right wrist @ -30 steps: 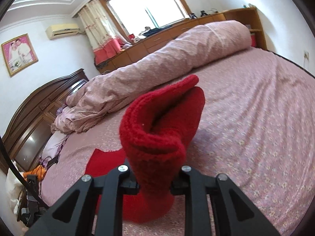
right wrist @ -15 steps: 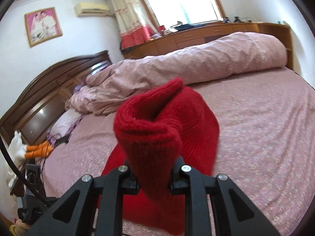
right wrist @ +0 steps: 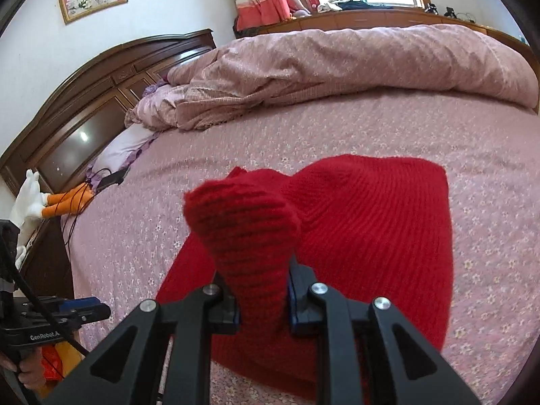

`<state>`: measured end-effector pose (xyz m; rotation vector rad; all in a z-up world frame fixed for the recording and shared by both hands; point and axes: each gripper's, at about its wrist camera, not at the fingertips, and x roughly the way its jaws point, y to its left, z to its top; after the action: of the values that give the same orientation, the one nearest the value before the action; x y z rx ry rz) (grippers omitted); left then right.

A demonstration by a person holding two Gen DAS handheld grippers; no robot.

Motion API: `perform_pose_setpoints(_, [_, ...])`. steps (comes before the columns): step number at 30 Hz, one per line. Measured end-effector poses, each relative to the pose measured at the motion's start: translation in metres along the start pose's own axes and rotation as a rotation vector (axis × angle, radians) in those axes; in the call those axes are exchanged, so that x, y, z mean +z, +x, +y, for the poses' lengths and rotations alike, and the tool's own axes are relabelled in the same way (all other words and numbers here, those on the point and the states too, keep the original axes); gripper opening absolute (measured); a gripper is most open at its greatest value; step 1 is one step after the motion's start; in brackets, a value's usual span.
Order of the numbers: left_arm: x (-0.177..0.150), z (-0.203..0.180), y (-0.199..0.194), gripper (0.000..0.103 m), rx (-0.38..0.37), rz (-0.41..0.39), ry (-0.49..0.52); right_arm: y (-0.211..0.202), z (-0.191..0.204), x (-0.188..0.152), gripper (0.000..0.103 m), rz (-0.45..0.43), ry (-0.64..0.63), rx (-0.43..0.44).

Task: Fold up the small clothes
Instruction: 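Lift and fold the held red edge over the bundle with the right tool, then open the right tool and release the folded edge onto the bundle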

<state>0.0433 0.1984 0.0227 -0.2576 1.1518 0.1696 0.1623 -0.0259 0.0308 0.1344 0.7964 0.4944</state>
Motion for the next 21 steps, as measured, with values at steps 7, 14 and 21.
perform_pose_setpoints(7, [0.002,0.018,-0.005,0.023,-0.001,-0.011,-0.011,-0.03,0.016,0.023,0.019,-0.132,0.034,0.022])
perform_pose_setpoints(14, [0.006,0.031,-0.005,0.023,-0.001,-0.02,-0.044,0.017,0.062,0.005,0.02,-0.008,-0.073,0.034])
perform_pose_setpoints(21, [0.006,0.034,-0.006,0.023,-0.009,-0.017,-0.05,0.022,0.072,-0.014,0.034,0.062,-0.092,0.037])
